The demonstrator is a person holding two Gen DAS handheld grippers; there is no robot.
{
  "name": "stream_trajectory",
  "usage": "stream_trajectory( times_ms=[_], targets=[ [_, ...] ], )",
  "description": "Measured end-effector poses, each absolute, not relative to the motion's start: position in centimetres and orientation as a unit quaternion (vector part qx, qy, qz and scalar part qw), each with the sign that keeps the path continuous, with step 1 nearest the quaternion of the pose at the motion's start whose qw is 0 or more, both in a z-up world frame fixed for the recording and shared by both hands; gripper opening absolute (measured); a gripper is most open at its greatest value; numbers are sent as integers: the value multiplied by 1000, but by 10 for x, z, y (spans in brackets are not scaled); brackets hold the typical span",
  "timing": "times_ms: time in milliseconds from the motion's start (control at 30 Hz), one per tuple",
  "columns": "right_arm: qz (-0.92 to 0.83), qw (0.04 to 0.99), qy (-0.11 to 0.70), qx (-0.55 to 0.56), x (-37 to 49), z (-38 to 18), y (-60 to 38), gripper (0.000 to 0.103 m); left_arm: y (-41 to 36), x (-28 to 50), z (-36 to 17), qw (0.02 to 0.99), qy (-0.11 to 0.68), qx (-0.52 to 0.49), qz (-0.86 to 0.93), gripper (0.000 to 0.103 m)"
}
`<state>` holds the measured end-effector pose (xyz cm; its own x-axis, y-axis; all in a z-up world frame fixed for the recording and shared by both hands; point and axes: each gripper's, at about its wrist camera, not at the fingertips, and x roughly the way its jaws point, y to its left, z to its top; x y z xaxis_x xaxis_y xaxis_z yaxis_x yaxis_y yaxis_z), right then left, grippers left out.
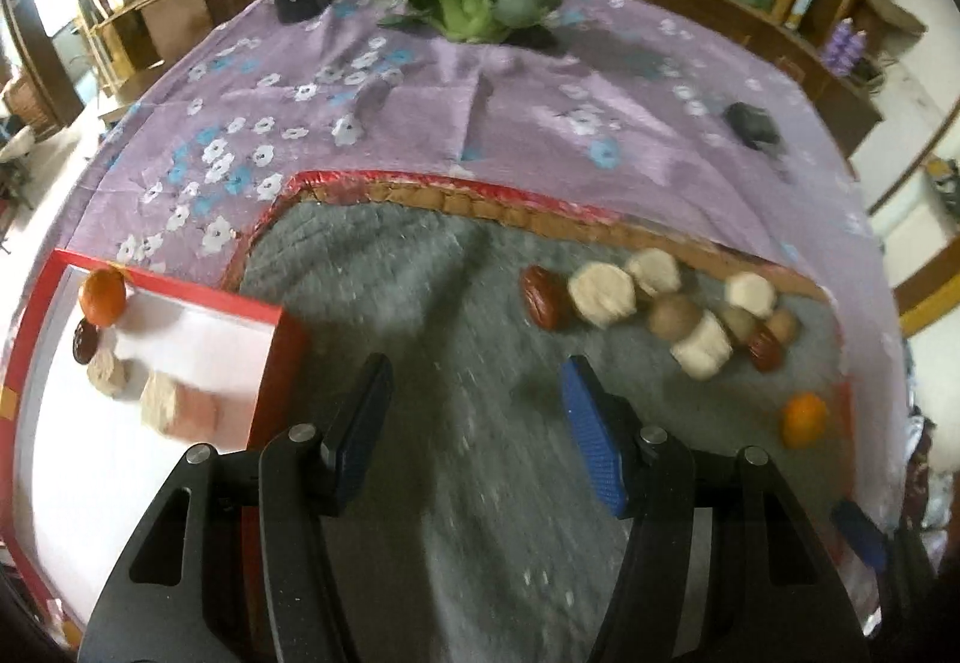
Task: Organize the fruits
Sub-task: 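Move the left gripper to the second red date and grasp it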
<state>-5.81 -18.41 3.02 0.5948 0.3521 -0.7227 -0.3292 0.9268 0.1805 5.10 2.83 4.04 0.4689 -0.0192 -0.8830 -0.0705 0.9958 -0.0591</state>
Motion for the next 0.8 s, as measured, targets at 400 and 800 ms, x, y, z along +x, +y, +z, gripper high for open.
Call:
stream_trajectory(
  times_ms=[400, 800],
  targets=[
    [204, 886, 415, 34, -45, 21, -195, 65, 4, 89, 31, 852, 521, 1, 47, 59],
    [208, 882, 421, 42, -42, 18, -198, 66, 16, 97, 28, 843, 535, -52, 27, 59]
  ],
)
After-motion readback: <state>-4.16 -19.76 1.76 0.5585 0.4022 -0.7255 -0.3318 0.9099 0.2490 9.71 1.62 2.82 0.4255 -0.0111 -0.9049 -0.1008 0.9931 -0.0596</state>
